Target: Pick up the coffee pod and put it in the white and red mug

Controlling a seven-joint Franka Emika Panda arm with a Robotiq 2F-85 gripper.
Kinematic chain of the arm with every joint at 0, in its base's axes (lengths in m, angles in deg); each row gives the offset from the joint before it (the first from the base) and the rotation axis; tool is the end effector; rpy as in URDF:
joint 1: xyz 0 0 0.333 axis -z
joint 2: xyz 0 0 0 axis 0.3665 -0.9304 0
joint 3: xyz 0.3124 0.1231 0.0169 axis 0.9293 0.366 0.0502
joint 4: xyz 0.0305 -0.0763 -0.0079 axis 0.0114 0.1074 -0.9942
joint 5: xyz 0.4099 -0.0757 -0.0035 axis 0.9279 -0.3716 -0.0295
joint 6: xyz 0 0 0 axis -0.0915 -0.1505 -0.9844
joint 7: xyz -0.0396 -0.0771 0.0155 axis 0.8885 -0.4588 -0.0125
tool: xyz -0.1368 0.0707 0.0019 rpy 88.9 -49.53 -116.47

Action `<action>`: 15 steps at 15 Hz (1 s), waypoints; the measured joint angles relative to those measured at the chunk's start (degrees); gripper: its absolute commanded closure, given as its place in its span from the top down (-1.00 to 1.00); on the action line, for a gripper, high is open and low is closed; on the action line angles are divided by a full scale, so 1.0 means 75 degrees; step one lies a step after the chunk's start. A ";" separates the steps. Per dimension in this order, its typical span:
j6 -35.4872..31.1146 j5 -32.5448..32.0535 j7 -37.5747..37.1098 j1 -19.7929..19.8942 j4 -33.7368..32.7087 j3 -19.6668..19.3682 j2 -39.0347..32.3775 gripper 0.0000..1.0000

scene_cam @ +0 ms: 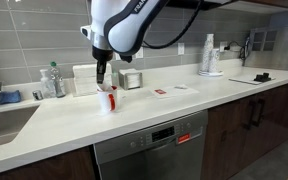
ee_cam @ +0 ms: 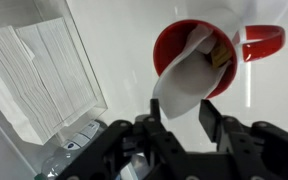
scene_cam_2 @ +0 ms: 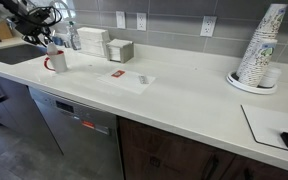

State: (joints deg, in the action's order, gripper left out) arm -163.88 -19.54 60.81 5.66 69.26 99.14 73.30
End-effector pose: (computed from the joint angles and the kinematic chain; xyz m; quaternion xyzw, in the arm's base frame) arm 0.5916 0.3560 0.3797 0.7280 0.6095 0.2818 0.1380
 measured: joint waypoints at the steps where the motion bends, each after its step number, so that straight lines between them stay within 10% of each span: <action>1: 0.0055 0.0188 0.0041 0.0003 0.0036 0.0065 0.0114 0.70; 8: 0.2024 0.4129 0.1523 0.0981 0.0707 0.1909 0.1261 1.00; 15: 0.5213 0.5457 0.1443 0.0913 0.1851 0.0238 0.3600 1.00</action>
State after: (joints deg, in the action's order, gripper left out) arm -124.78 21.39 71.63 12.51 83.14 100.92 100.30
